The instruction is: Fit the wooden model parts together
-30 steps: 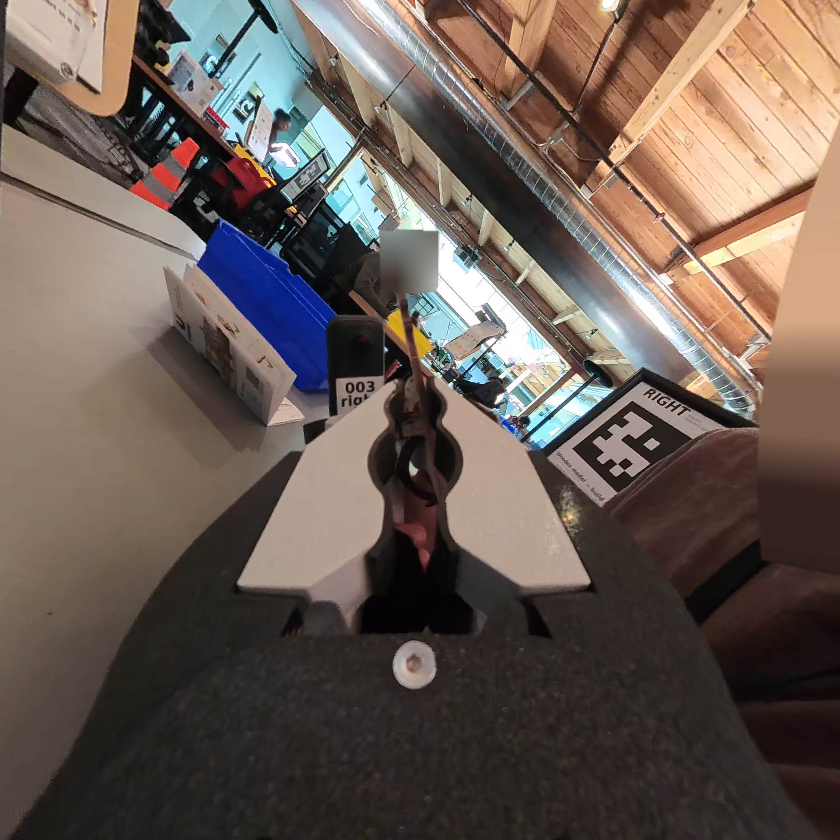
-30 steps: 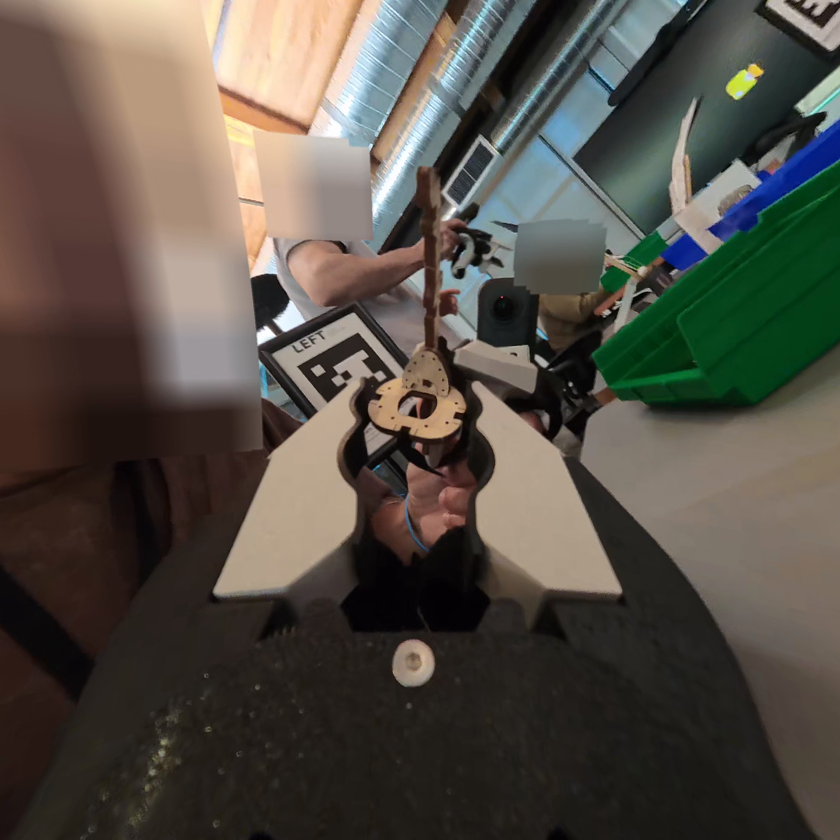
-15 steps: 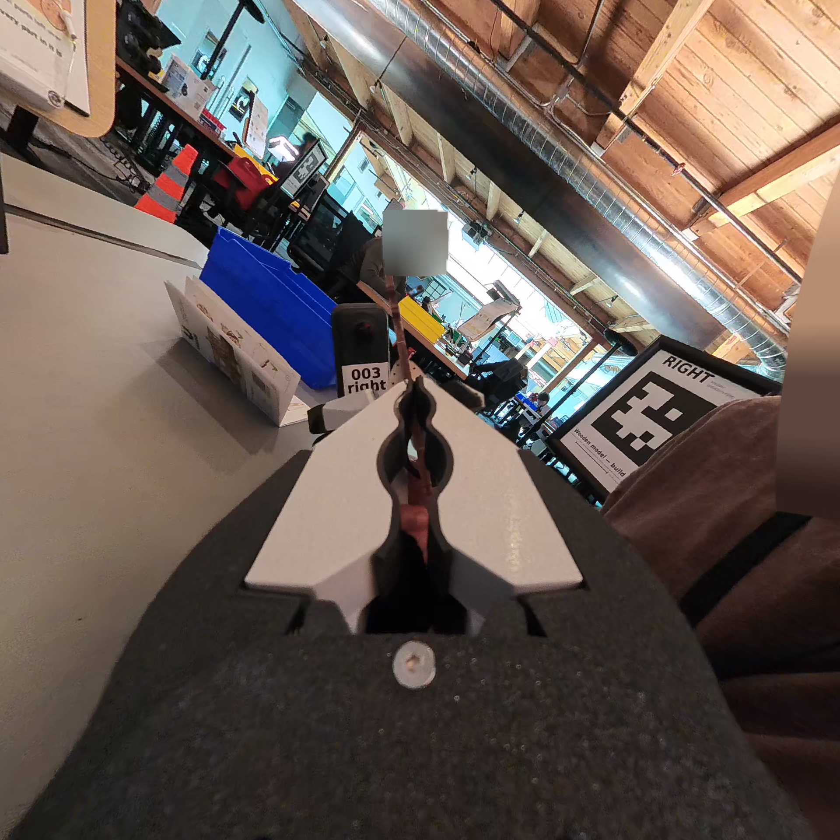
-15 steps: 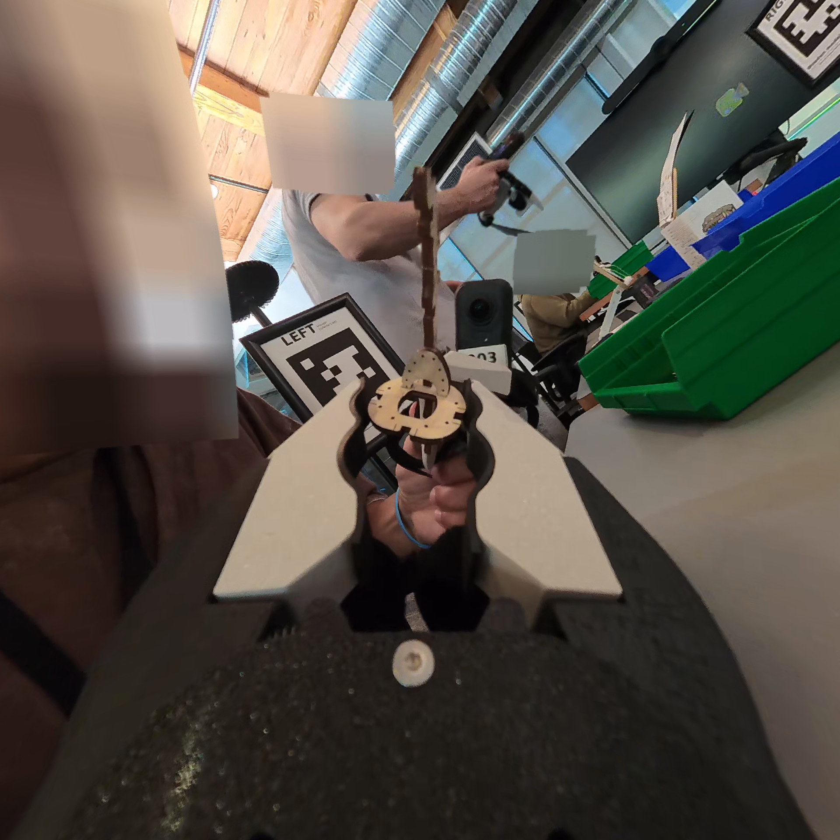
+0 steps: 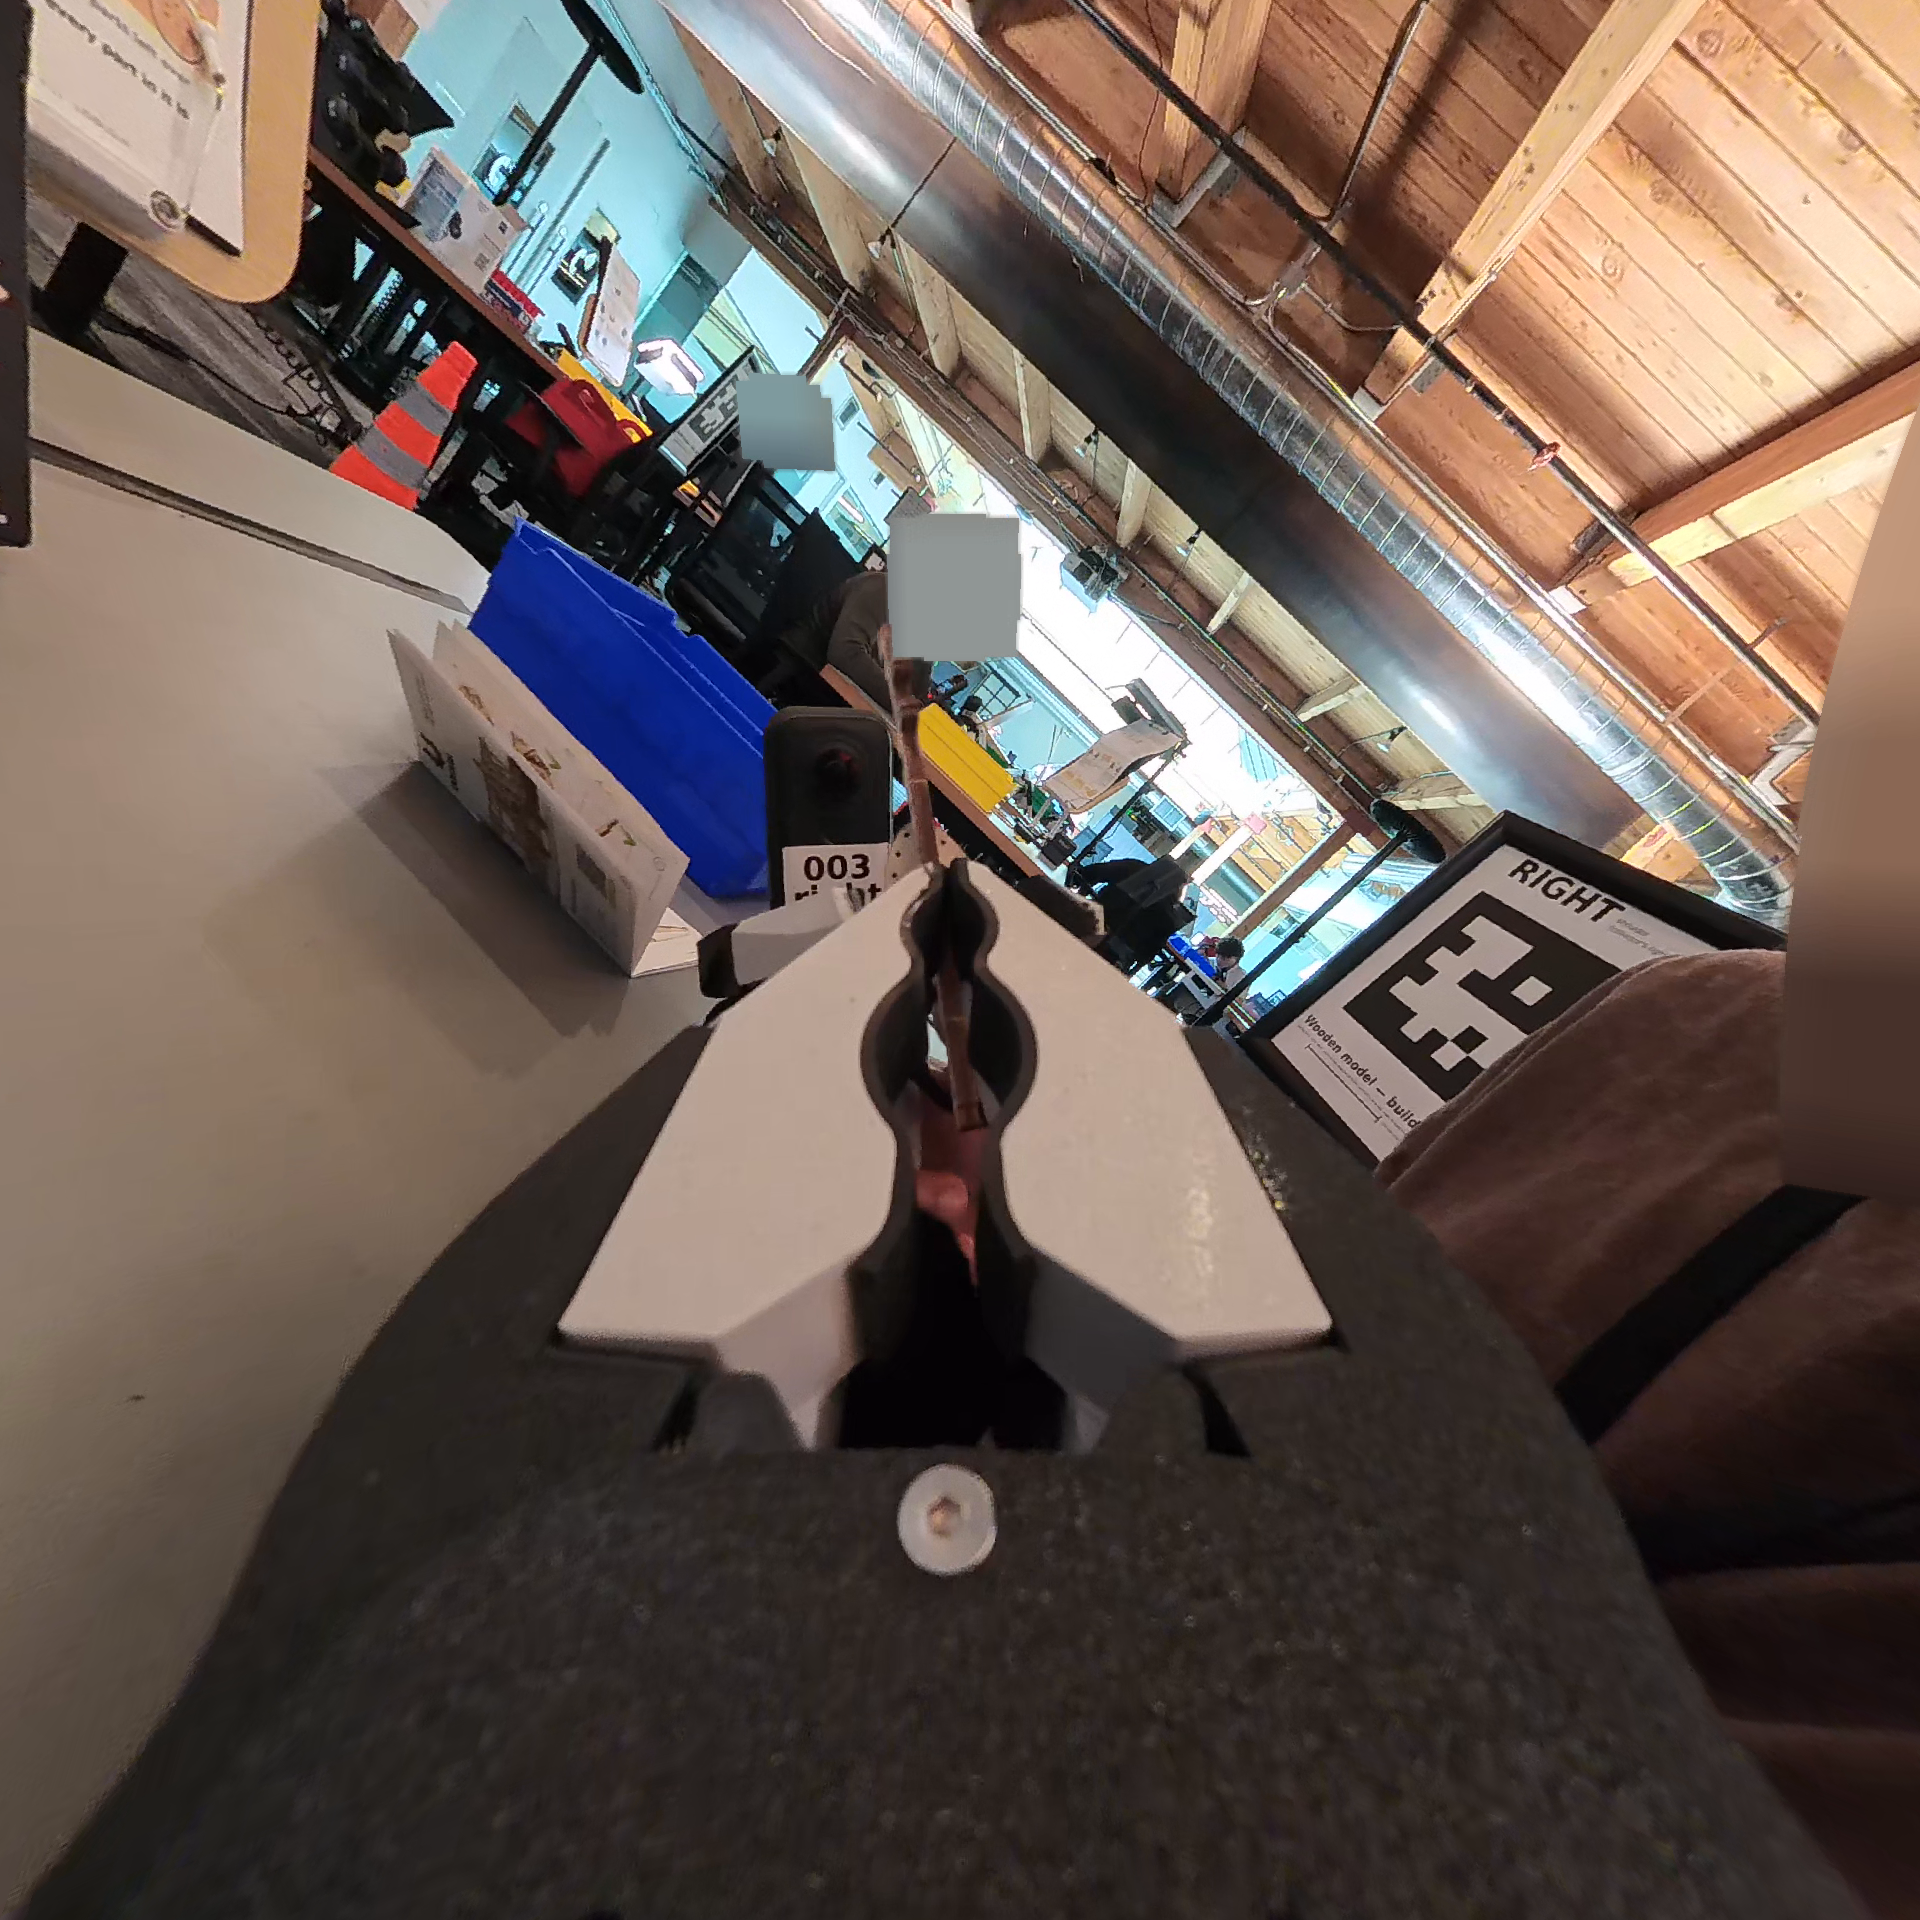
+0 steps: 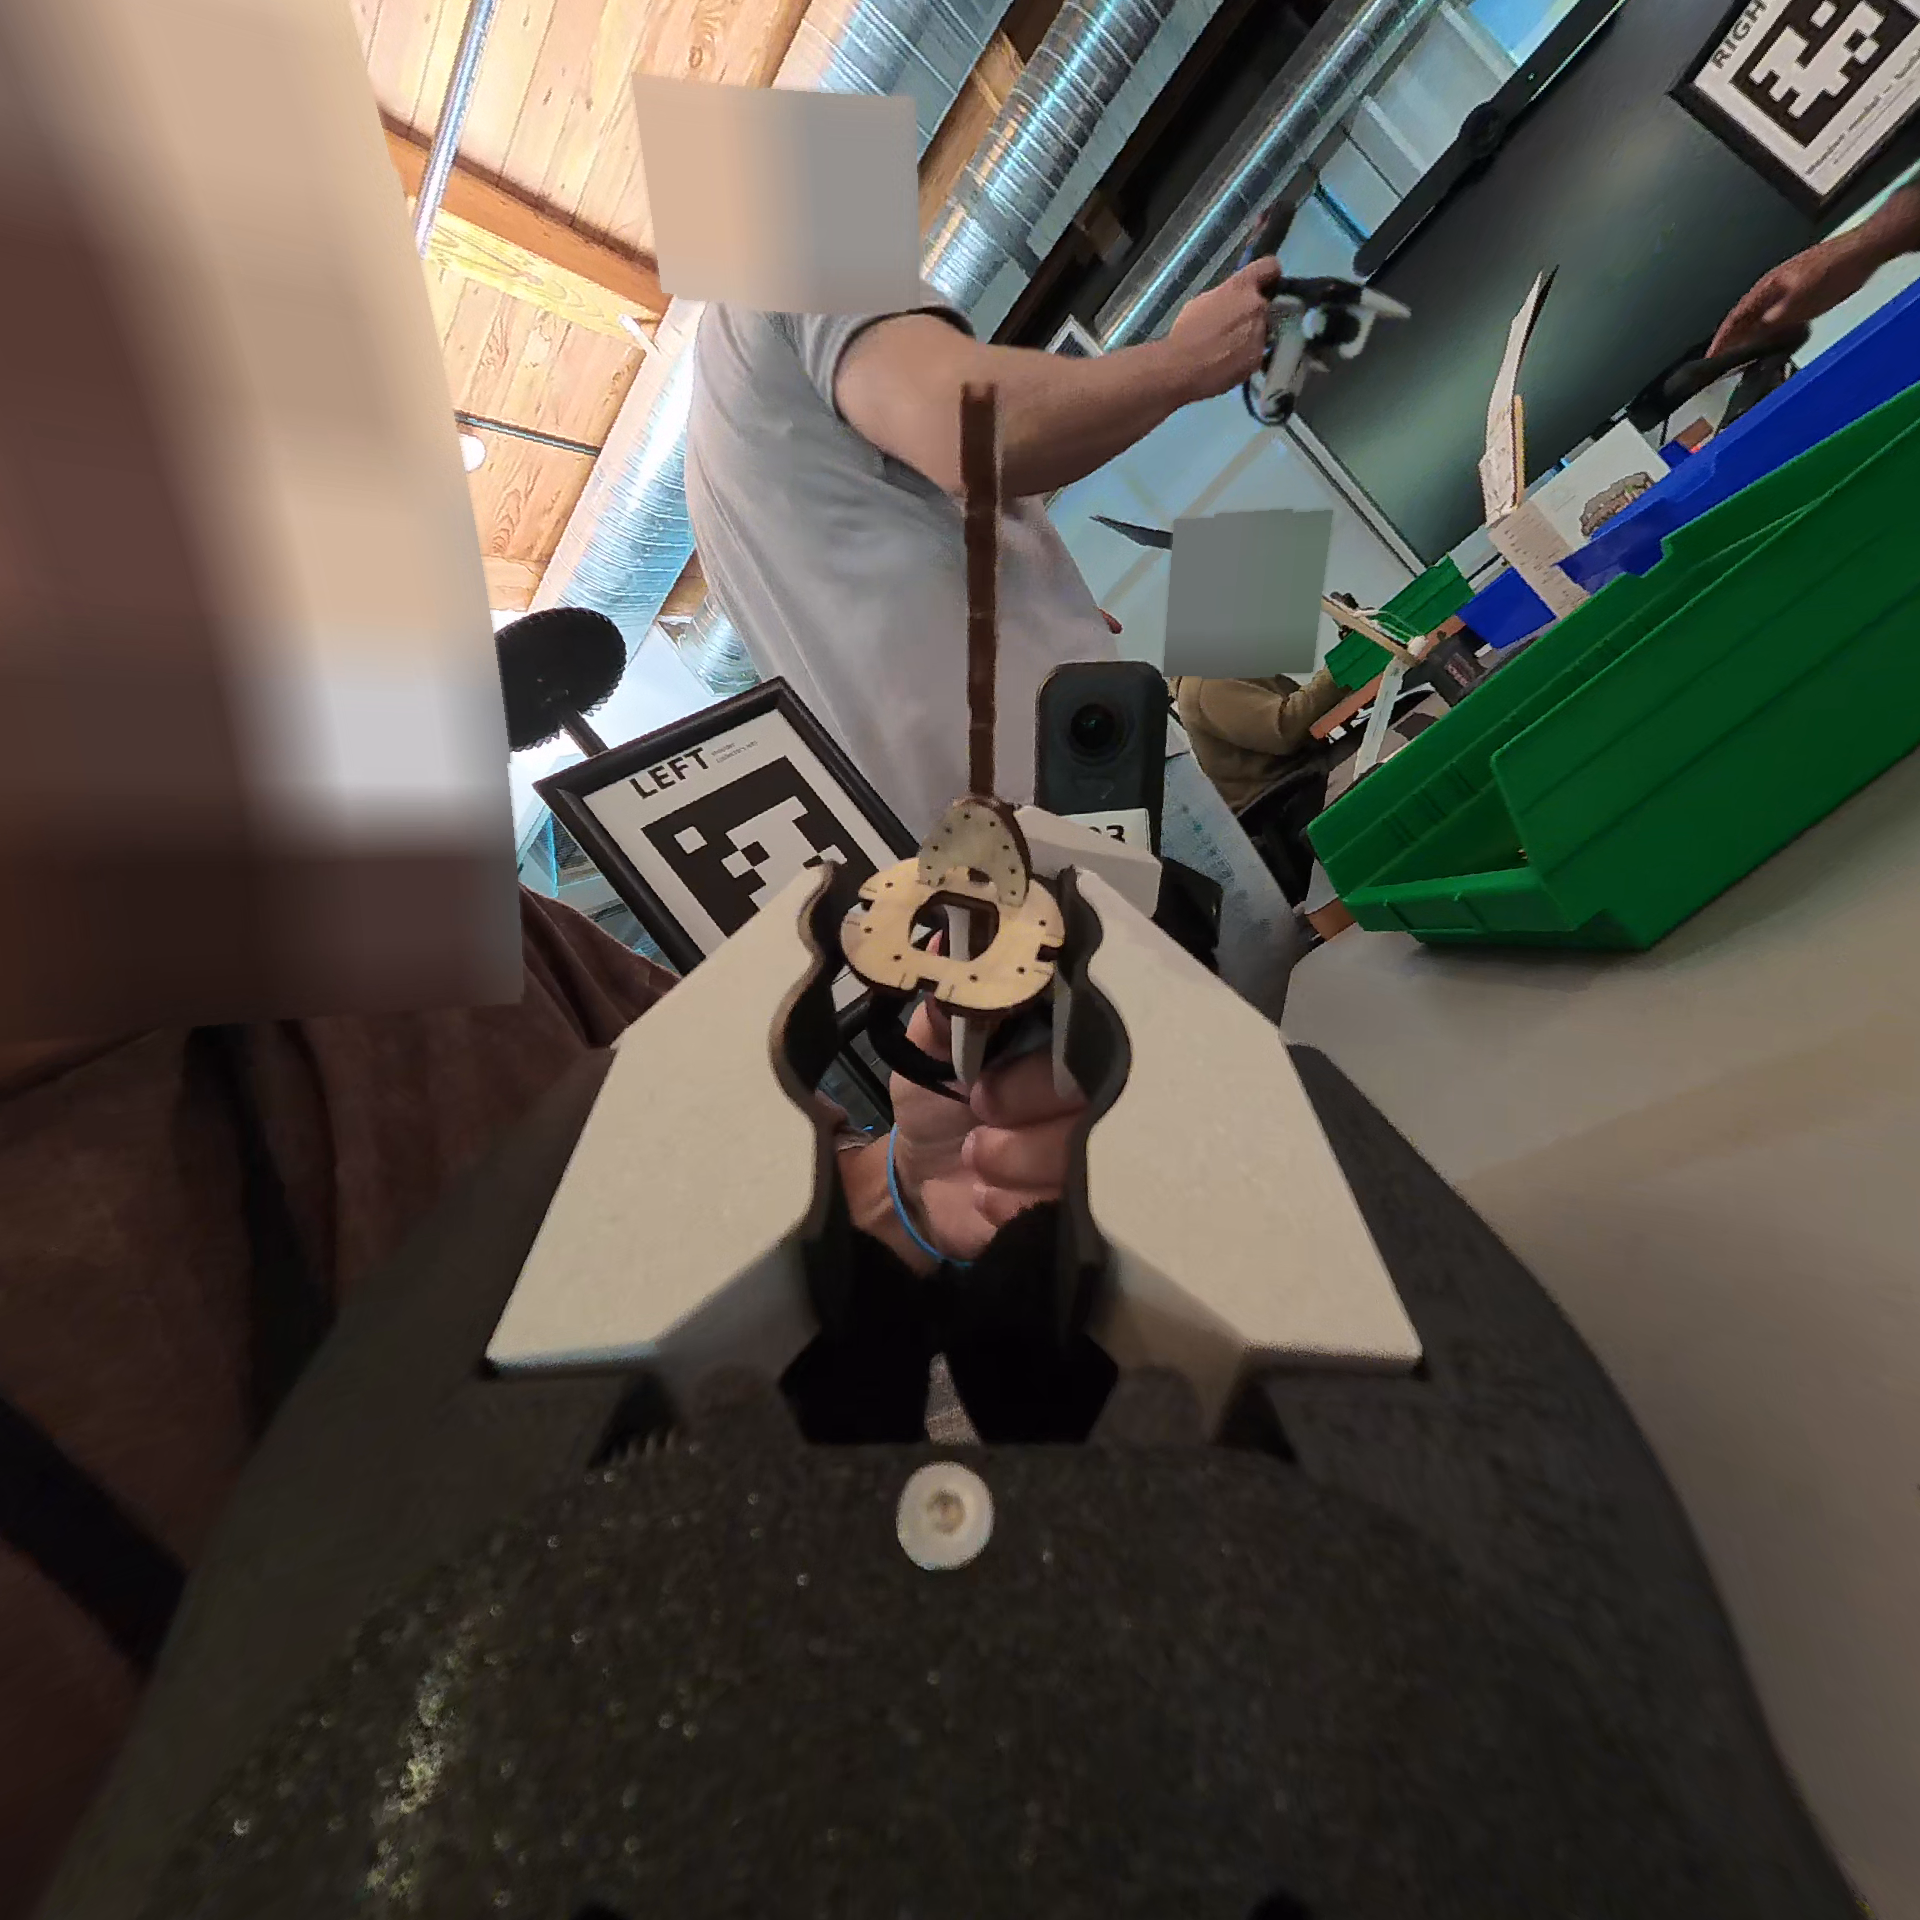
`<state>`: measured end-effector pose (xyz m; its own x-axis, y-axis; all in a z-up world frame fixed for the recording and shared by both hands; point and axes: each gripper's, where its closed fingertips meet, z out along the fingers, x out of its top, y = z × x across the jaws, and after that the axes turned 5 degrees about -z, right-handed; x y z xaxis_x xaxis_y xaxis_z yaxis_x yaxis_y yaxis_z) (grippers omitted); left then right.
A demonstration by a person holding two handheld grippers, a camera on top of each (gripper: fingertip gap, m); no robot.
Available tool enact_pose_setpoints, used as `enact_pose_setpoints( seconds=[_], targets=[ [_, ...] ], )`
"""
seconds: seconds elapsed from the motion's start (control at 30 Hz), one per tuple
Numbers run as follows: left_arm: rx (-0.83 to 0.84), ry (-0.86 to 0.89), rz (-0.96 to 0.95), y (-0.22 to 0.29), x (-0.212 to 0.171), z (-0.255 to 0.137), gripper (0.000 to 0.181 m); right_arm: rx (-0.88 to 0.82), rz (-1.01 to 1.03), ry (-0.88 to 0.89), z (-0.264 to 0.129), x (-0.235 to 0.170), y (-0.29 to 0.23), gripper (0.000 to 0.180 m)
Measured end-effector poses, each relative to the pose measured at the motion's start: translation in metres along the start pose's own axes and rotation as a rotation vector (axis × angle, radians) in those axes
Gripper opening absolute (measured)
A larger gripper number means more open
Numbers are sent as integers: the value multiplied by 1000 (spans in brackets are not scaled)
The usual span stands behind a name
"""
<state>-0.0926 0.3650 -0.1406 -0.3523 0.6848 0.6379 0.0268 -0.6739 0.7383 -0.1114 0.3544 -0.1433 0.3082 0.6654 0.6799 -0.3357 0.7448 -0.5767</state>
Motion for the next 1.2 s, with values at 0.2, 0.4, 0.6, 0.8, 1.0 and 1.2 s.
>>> enact_pose_setpoints(
  seconds=[0.2, 0.4, 0.6, 0.8, 1.0, 1.2],
  targets=[
    [8, -5, 21, -3, 2, -1, 0, 0, 21, 14, 0, 2, 3, 40],
    [24, -8, 50, -4, 6, -5, 0, -25, -12, -15, 2, 1, 2, 40],
    [31, -38, 56, -3, 0, -2, 0, -53, -52, -56, 1, -3, 1, 40],
    [7, -56, 46, 0, -1, -2, 0, -7, -29, -16, -3, 0, -2, 40],
    [-22, -103, 24, 2, -6, -1, 12, -34, -63, -43, -6, -1, 0, 40],
    [-9, -161, 3, -6, -14, -1, 13, -74, -94, -60, -11, -2, 5, 40]
  ],
)
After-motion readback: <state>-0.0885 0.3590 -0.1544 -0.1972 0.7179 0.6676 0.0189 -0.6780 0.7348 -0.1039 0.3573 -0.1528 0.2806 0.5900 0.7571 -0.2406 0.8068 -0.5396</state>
